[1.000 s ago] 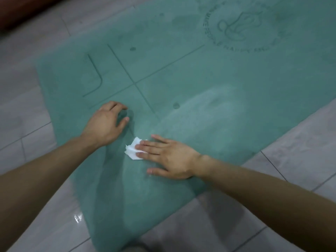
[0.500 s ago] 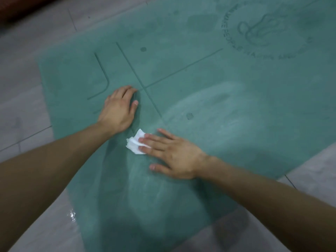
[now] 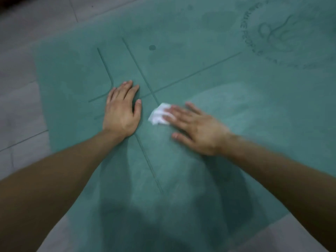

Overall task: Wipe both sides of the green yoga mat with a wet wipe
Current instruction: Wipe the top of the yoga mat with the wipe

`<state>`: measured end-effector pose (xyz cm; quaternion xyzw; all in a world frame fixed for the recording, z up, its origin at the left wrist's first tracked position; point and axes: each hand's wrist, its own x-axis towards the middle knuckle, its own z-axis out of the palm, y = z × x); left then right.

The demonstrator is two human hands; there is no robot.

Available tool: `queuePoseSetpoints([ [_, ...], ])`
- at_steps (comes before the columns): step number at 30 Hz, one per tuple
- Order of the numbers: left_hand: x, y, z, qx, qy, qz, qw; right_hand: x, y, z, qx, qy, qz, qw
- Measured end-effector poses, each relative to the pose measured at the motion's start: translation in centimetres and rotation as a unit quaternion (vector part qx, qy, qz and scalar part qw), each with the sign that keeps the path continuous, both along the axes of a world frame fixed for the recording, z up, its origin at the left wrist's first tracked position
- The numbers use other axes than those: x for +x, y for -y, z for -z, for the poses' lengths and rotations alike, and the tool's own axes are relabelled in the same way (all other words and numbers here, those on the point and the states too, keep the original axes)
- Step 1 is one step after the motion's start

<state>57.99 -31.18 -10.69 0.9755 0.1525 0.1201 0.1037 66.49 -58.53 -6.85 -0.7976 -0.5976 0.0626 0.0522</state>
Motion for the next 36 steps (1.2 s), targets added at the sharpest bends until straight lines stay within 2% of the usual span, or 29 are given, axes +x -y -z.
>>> queuePoseSetpoints([
  [1,0.0,0.1,0.0,0.000,0.003,-0.003,1.000,3.2,0.2,0.0,0.012,0.016,0.130,0.991],
  [2,0.0,0.1,0.0,0.001,0.006,-0.005,1.000,5.8,0.3,-0.4,0.016,0.012,0.266,0.964],
  [3,-0.1,0.1,-0.1,0.002,0.008,-0.005,1.000,6.9,-0.1,-0.5,0.006,-0.007,0.367,0.930],
  [4,0.0,0.2,-0.1,0.001,0.010,-0.005,1.000,6.2,-1.1,-0.6,-0.002,-0.023,0.406,0.914],
  [5,0.0,0.1,0.0,-0.001,0.010,-0.005,1.000,4.2,-2.3,-0.5,-0.001,-0.027,0.367,0.930],
  [7,0.0,0.1,0.1,-0.006,0.018,-0.008,1.000,-1.7,-3.7,-0.6,0.004,-0.046,0.110,0.993],
  [8,0.0,0.0,0.3,-0.005,0.025,-0.016,1.000,-3.5,-3.5,-0.7,-0.009,-0.054,-0.033,0.998],
  [9,-0.1,0.0,0.4,-0.002,0.032,-0.032,0.999,-3.5,-3.3,-1.0,-0.028,-0.041,-0.128,0.991],
  [10,-0.2,-0.1,0.4,0.006,0.036,-0.055,0.998,-1.6,-3.4,-1.0,-0.027,-0.015,-0.163,0.986],
  [11,-0.2,-0.1,0.4,0.016,0.037,-0.080,0.996,1.0,-3.8,-0.8,-0.031,0.003,-0.125,0.992],
  [13,-0.3,0.0,0.1,0.022,0.031,-0.102,0.994,7.3,-4.0,-0.8,-0.020,0.026,0.104,0.994],
  [15,-0.2,0.2,0.0,0.018,0.032,-0.101,0.994,9.9,-4.2,-1.0,-0.011,-0.010,0.332,0.943],
  [16,-0.2,0.2,-0.1,0.016,0.035,-0.101,0.994,8.6,-4.7,-0.7,0.006,-0.026,0.344,0.938],
  [17,-0.2,0.2,0.0,0.013,0.036,-0.103,0.994,6.1,-5.4,-0.6,0.021,-0.025,0.275,0.961],
  [19,-0.2,0.2,0.0,0.011,0.039,-0.112,0.993,0.7,-5.3,-0.3,-0.005,-0.046,0.019,0.999],
  [20,-0.3,0.2,0.0,0.010,0.039,-0.116,0.992,-0.3,-4.9,-0.2,-0.027,-0.040,-0.081,0.996],
  [21,-0.3,0.2,0.1,0.009,0.038,-0.117,0.992,0.7,-5.0,-0.1,-0.019,-0.010,-0.130,0.991],
  [22,-0.3,0.1,0.1,0.007,0.037,-0.116,0.993,2.7,-5.4,-0.1,-0.006,0.014,-0.102,0.995],
  [23,-0.3,0.0,0.0,0.005,0.035,-0.113,0.993,5.2,-5.7,-0.1,-0.002,0.023,0.002,1.000],
  [25,-0.3,0.1,-0.1,-0.001,0.030,-0.112,0.993,8.9,-6.1,-0.5,-0.014,-0.008,0.251,0.968],
  [26,-0.3,0.2,-0.2,0.000,0.030,-0.111,0.993,8.5,-6.6,-0.5,-0.016,-0.025,0.306,0.952],
  [27,-0.2,0.2,-0.3,-0.001,0.029,-0.110,0.994,6.8,-7.3,-0.2,-0.005,-0.027,0.281,0.959],
  [29,-0.2,0.1,-0.4,-0.007,0.025,-0.111,0.993,1.4,-7.5,-0.2,-0.004,-0.044,0.059,0.997],
  [30,-0.2,0.1,-0.5,-0.009,0.021,-0.113,0.993,-0.3,-6.8,0.0,-0.024,-0.053,-0.042,0.997],
  [31,-0.3,0.2,-0.6,-0.011,0.015,-0.115,0.993,-0.2,-6.1,-0.1,-0.035,-0.034,-0.101,0.994],
  [32,-0.3,0.2,-0.7,-0.013,0.005,-0.114,0.993,1.5,-5.8,-0.2,-0.031,-0.008,-0.098,0.995],
  [33,-0.3,0.1,-1.0,-0.014,-0.009,-0.109,0.994,3.6,-5.9,-0.3,-0.032,0.015,-0.027,0.999],
  [34,-0.4,-0.4,-1.3,-0.012,-0.030,-0.100,0.995,6.0,-6.0,-0.6,-0.033,0.019,0.095,0.995],
  [36,-0.6,-2.0,-2.3,-0.021,-0.084,-0.068,0.994,8.3,-6.3,-0.9,-0.021,-0.038,0.308,0.950],
])
